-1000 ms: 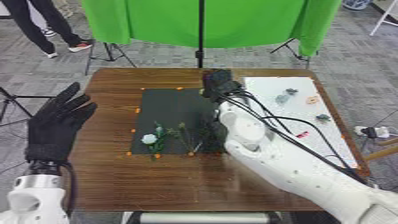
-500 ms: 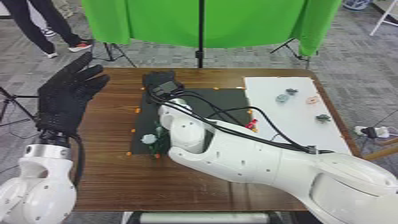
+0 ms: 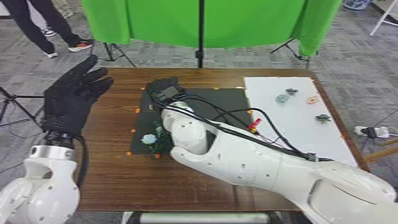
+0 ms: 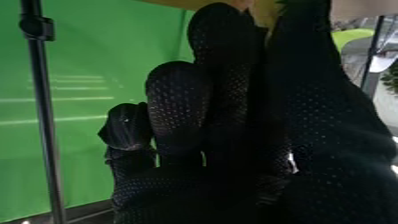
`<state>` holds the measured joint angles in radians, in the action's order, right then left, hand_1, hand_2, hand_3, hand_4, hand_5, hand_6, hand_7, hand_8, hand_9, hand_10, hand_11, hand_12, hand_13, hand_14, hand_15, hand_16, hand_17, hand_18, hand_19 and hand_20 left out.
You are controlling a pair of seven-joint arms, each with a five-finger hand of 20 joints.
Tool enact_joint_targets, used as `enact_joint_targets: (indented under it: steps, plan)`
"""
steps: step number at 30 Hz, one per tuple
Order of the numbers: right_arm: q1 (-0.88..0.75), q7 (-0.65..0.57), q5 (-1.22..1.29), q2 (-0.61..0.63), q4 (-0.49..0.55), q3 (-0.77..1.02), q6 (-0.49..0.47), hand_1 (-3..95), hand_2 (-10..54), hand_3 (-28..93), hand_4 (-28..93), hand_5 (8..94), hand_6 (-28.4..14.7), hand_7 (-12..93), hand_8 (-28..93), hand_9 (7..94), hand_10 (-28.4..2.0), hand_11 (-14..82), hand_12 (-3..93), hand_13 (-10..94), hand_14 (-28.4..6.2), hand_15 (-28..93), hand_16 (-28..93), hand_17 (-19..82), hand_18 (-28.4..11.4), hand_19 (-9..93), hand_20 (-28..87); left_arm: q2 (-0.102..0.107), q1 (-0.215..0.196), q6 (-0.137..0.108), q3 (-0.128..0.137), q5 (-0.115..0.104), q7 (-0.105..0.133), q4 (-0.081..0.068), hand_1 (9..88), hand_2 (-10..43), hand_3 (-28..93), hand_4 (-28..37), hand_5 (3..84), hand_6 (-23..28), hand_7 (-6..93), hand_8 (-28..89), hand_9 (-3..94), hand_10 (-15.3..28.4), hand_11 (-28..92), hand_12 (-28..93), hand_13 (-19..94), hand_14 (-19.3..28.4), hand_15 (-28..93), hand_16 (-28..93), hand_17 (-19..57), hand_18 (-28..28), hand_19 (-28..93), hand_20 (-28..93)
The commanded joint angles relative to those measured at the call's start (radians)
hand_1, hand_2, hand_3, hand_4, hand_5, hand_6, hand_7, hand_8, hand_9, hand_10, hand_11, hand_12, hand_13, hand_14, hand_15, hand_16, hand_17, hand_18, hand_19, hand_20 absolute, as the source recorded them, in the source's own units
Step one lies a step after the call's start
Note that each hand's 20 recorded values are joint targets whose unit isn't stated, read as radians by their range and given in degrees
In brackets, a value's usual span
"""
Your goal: Arrange flowers
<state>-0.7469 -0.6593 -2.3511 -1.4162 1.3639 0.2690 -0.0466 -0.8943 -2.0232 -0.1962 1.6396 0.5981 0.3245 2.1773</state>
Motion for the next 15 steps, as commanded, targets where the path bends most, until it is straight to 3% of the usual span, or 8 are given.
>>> enact_joint_targets:
  steps: [1, 6, 11, 12, 15]
  plan:
    - [-0.021, 0.005, -0.025, -0.012, 0.006, 0.019, -0.046, 56.4, -9.5, 46, -28, 75.8, 5.1, 14, -4, 81.6, -9.0, 40.4, 19.6, 67, -8.2, 80, 17, 27, -21.3, 93, 62, -0.011, -0.012, 0.009, 0.001, 0.000, -0.004, -0.006, 24.8, 7.2, 80, -23.5, 41.0, 11.3, 12.0, -9, 35.7, 20.5, 27, 12, 26, 27.3, 54, -8, -8.7, 25.8, 55, 18]
    - [-0.037, 0.013, -0.029, -0.008, 0.016, 0.029, -0.045, 56.0, -9.5, 44, -28, 72.8, 5.2, 14, -6, 80.4, -9.2, 40.9, 19.4, 66, -8.4, 80, 17, 27, -21.3, 93, 63, -0.019, -0.031, 0.009, 0.009, 0.003, -0.009, -0.001, 24.9, 7.2, 80, -23.4, 41.1, 11.4, 11.9, -9, 35.7, 20.5, 27, 12, 26, 27.2, 54, -8, -8.7, 25.9, 55, 18]
    - [-0.074, 0.047, -0.076, -0.006, 0.047, 0.098, -0.030, 51.4, -9.5, 49, -28, 72.4, 5.4, 14, -9, 80.2, -9.3, 41.1, 18.9, 66, -8.8, 81, 16, 27, -21.5, 93, 63, -0.032, -0.088, -0.003, 0.051, 0.010, -0.032, 0.020, 24.9, 7.3, 80, -23.3, 41.1, 11.4, 11.8, -9, 35.7, 20.6, 27, 12, 26, 27.2, 54, -8, -8.7, 25.8, 55, 18]
    - [-0.064, 0.048, -0.068, 0.004, 0.055, 0.099, -0.003, 50.5, -9.5, 50, -28, 72.3, 5.4, 14, -10, 80.2, -9.4, 41.1, 18.9, 66, -9.1, 81, 16, 27, -21.6, 93, 63, -0.033, -0.112, -0.006, 0.065, 0.009, -0.028, 0.026, 24.9, 7.3, 80, -23.3, 41.1, 11.4, 11.8, -9, 35.7, 20.6, 27, 12, 26, 27.2, 54, -8, -8.7, 25.8, 55, 18]
    - [-0.002, -0.018, 0.026, 0.061, 0.118, 0.070, 0.071, 49.1, -9.5, 53, -28, 72.3, 5.2, 14, -12, 80.2, -9.5, 41.1, 18.9, 66, -9.3, 81, 16, 27, -21.9, 93, 63, -0.043, -0.198, -0.020, 0.100, -0.006, 0.014, 0.046, 24.9, 7.3, 79, -23.3, 41.1, 11.4, 11.8, -9, 35.7, 20.6, 27, 12, 26, 27.2, 54, -8, -8.7, 25.8, 55, 18]
